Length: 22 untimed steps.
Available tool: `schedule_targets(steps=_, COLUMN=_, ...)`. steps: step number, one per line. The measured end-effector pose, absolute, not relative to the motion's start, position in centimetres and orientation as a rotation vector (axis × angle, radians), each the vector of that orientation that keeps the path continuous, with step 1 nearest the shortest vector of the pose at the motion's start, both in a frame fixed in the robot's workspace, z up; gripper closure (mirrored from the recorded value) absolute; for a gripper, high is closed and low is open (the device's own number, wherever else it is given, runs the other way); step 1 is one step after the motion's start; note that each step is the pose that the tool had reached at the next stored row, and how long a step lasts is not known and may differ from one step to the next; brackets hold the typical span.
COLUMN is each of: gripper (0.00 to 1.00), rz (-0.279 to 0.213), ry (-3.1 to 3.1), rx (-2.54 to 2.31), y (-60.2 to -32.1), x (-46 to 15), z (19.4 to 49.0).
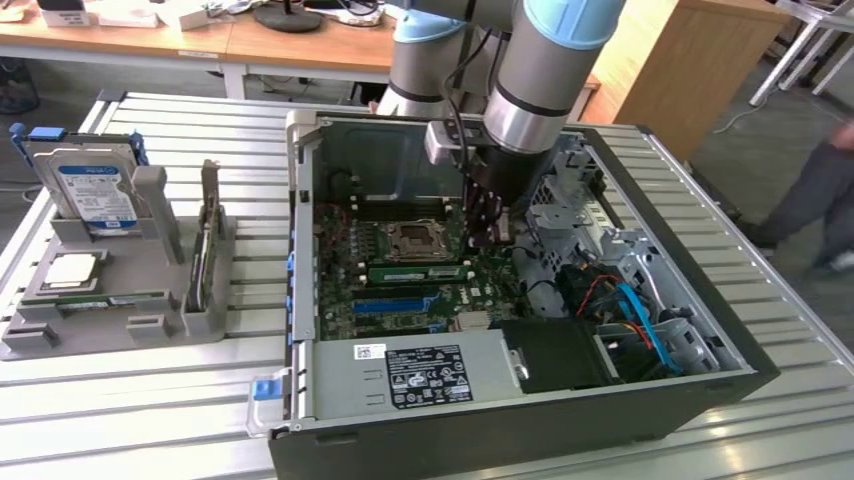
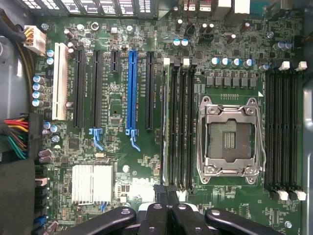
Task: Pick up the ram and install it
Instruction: 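Press down the ram until it locks into place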
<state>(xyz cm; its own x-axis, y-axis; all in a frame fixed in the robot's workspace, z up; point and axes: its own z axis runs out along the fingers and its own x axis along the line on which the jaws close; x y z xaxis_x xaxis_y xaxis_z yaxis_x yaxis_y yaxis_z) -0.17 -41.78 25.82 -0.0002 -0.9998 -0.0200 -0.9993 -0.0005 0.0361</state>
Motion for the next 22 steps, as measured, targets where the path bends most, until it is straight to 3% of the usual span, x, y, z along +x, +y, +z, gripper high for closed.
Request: schedule_targets(steps=22, gripper=0.89, rz=-0.062, ry=-2.213, rx=2.213, y=-41.78, x=-0.13, z=24.77)
